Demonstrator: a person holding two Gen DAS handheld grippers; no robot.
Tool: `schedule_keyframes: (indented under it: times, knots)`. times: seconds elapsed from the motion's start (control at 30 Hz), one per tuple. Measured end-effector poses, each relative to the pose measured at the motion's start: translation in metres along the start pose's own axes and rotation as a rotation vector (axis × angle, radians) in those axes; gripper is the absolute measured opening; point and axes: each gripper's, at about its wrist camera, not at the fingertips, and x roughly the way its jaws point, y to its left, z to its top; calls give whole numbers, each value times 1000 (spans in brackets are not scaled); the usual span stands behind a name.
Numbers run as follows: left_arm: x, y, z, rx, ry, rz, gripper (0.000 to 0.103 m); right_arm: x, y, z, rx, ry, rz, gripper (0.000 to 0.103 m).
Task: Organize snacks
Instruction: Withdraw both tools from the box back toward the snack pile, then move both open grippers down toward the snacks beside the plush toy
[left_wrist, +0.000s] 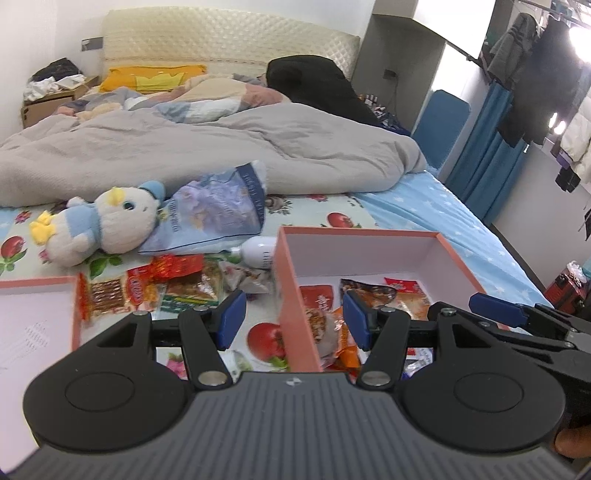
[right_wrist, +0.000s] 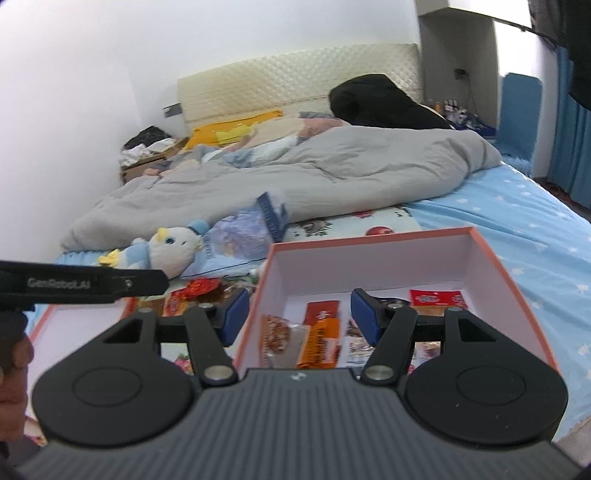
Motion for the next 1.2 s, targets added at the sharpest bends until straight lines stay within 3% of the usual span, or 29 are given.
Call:
schedule_keyframes:
  times: [0.6,1.2]
  knots:
    - [-33,57,-38,-30,17,61,64,-2,70,-35,-46,46,79,63]
    - [-53,92,-88,-44,63,64,64,-7,113,-76,-57,91,63,63]
